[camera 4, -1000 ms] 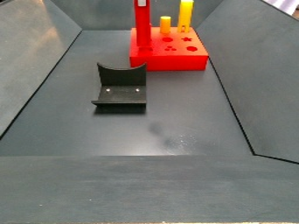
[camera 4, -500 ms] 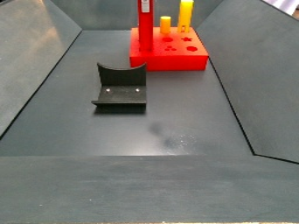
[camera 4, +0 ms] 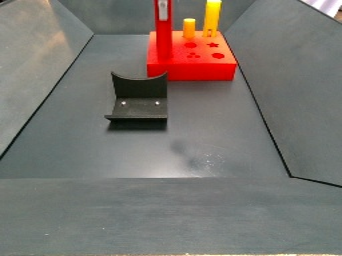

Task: Pick up the arch object. Move up. Move to above the board. Insert the arch object.
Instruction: Insert the arch object.

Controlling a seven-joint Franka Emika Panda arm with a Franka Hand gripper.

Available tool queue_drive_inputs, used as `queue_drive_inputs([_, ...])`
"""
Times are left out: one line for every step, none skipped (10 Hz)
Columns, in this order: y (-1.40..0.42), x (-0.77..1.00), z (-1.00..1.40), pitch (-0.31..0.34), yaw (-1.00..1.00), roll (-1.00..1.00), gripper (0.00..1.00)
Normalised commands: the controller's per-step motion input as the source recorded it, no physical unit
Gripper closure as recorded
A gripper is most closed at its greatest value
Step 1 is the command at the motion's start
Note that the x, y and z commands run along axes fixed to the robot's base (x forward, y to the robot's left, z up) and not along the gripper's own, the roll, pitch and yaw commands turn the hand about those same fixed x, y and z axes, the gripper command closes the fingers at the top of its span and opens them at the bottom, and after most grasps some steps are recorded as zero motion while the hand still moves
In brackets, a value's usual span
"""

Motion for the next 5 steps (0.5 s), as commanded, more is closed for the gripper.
queue_drive_inputs([0.0, 0.0, -0.62, -0.041, -0.08, 0.0, 1.0])
queue_drive_inputs([0.0, 0.0, -0.63, -0.021, -0.09, 0.0, 1.0])
queue_drive_inputs([0.0, 0.0, -0.5, -0.003, -0.07, 0.0, 1.0])
queue_drive_inputs([0.0, 0.0, 0.0, -0.009, 0.0, 0.0, 1.0])
queue_drive_inputs([0.0, 0.0, 0.0, 0.0, 0.0, 0.0, 1.0])
